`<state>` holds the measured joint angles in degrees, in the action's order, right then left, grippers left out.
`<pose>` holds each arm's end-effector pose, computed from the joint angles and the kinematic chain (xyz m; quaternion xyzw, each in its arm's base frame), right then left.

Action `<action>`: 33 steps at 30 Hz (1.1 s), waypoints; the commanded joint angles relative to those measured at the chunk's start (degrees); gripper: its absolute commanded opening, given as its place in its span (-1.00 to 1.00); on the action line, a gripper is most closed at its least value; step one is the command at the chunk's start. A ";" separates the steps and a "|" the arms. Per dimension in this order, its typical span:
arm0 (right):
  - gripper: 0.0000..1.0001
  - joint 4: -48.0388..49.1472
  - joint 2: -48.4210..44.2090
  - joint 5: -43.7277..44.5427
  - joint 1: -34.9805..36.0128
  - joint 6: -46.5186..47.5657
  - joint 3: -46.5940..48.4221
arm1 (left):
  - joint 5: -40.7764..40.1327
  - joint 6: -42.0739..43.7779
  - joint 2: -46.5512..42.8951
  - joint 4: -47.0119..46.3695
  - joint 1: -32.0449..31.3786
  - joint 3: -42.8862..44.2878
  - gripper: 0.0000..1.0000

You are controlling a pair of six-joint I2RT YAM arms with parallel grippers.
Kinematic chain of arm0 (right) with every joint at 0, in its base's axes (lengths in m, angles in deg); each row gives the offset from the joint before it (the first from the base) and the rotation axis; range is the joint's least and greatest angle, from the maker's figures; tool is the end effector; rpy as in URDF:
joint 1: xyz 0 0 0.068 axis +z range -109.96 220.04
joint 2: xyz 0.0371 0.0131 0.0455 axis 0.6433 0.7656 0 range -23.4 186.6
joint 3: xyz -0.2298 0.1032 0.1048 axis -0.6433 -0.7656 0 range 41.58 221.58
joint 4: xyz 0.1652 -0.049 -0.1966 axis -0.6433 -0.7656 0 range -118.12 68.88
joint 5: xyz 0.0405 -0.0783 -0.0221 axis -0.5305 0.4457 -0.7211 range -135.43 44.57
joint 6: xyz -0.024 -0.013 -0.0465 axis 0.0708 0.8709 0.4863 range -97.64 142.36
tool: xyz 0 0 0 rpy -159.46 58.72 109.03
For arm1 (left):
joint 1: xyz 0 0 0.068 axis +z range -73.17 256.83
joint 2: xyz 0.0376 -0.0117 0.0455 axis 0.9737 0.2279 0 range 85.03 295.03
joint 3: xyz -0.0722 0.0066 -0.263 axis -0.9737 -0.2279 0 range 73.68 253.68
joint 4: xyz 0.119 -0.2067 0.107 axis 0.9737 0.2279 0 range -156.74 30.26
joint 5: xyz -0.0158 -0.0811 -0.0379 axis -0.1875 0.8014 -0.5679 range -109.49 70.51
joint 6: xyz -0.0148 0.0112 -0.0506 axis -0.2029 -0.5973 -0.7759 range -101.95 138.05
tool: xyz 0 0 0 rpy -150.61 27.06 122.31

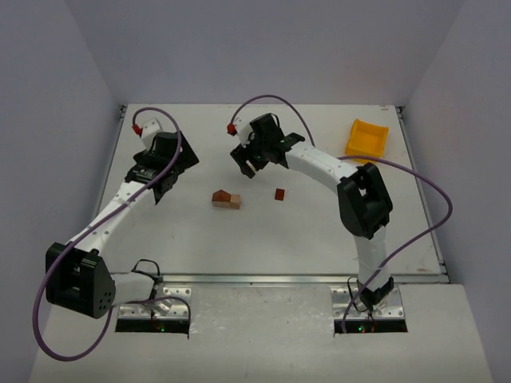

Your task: Build the wood block tower

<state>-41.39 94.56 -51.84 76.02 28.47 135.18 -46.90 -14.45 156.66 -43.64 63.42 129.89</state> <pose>0.3776 0.2790 0.2235 -0.3510 0.8520 0.1491 0.3588 0.2679 -0.0470 0.2910 -0.2465 0.8460 0.0320 0.4717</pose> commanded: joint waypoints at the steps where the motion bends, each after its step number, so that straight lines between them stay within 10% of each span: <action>1: 0.45 -3.41 5.00 5.78 -0.03 -1.41 7.84 | 0.92 0.94 0.24 -2.35 0.05 0.15 1.00; 7: 0.23 -2.91 10.07 -3.00 -0.15 19.23 9.62 | 1.66 1.82 1.84 -2.03 0.05 0.87 1.00; 21: 0.23 -7.47 17.51 -2.20 -1.81 19.65 14.79 | 1.57 2.08 1.82 -1.91 0.05 0.84 1.00; 33: -0.57 -1.54 9.64 -3.47 -2.09 17.30 3.44 | 2.18 2.08 1.93 -2.30 0.05 0.75 1.00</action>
<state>-45.60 109.36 -54.26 73.87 46.36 142.13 -45.16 -12.99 158.85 -43.83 63.42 129.91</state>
